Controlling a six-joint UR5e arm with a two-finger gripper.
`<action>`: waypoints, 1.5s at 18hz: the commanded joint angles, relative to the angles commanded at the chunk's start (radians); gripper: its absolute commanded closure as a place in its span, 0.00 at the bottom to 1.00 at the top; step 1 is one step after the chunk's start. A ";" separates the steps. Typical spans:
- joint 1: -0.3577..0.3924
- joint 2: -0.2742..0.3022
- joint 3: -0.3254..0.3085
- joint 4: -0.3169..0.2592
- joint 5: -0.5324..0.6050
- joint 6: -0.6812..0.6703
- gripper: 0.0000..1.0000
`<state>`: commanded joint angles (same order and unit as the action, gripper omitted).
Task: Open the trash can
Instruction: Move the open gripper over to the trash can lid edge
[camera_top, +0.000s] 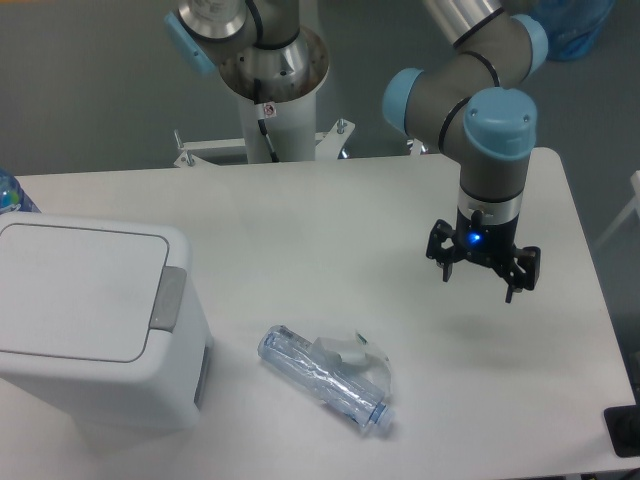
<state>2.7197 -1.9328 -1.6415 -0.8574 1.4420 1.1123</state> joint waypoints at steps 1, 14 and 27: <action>-0.002 0.002 0.012 -0.012 -0.012 -0.037 0.00; -0.021 0.038 0.242 -0.100 -0.435 -0.619 0.00; -0.247 0.164 0.163 -0.088 -0.492 -0.767 0.00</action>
<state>2.4730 -1.7687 -1.4785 -0.9449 0.9495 0.3451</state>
